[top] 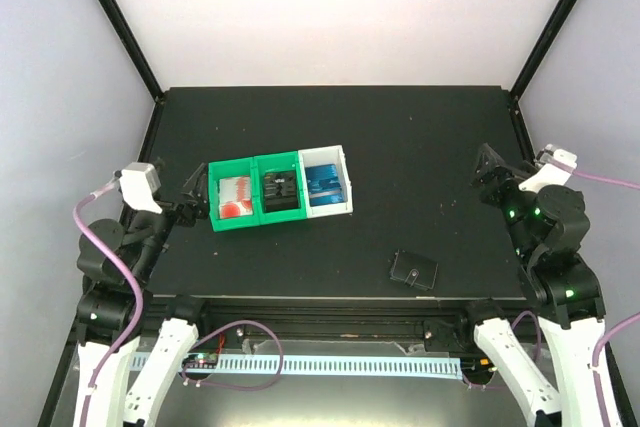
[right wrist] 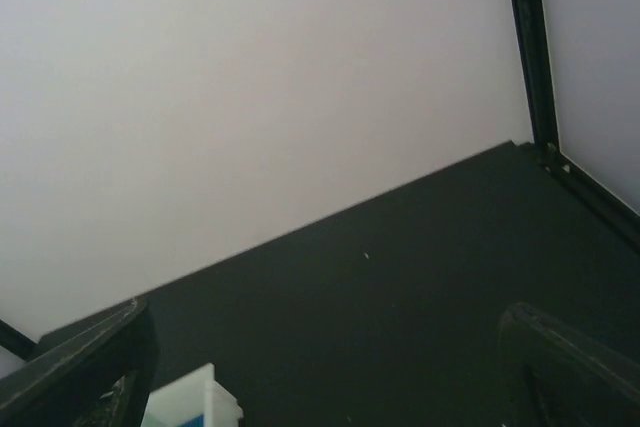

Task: Put the credit cards into the card holder
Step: Move the card holder to the center of the board.

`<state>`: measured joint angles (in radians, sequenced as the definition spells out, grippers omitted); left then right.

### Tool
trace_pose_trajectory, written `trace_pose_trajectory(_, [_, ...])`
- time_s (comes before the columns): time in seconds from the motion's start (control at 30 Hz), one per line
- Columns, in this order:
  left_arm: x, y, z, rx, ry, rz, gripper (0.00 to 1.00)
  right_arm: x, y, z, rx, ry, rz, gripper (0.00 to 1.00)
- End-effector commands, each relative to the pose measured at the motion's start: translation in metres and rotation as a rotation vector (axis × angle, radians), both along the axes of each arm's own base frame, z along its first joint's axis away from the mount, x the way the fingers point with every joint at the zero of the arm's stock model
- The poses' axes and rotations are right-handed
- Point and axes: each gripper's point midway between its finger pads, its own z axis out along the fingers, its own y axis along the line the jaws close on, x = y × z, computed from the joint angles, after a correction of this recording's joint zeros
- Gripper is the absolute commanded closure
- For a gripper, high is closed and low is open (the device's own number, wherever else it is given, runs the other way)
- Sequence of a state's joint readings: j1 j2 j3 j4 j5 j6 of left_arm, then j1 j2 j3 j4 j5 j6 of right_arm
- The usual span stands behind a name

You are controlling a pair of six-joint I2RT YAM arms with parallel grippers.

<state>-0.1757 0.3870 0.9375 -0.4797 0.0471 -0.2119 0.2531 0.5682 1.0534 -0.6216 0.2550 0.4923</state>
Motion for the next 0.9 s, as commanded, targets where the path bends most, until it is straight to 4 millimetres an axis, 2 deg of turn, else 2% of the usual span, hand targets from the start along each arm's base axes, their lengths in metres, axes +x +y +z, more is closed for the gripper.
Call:
trace_pose_trajectory(0.0, [0.006,-0.012,-0.015,-0.025,0.042,-0.077,0.04,-0.001,0.005,-0.031,0.048,0.104,0.052,0.05])
trace_pose_trajectory(0.17, [0.006,-0.024,-0.032,-0.042,0.090,-0.157,0.02,-0.002,0.015,-0.058,0.089,0.170,0.131,0.01])
trace_pose_trajectory(0.27, [0.003,-0.039,-0.038,-0.041,0.103,-0.250,0.01,-0.003,0.028,-0.084,0.121,0.227,0.207,0.00])
trace_pose_trajectory(0.47, [-0.008,-0.070,-0.045,-0.081,0.121,-0.472,0.01,-0.008,0.043,-0.163,0.211,0.432,0.275,0.04])
trace_pose_trajectory(0.67, [-0.012,-0.074,-0.049,-0.094,0.129,-0.506,0.01,-0.024,0.057,-0.248,0.330,0.667,0.298,0.15])
trace_pose_trajectory(0.87, [-0.007,-0.079,-0.053,-0.164,0.157,-0.543,0.01,-0.051,0.062,-0.301,0.329,0.857,0.296,0.18])
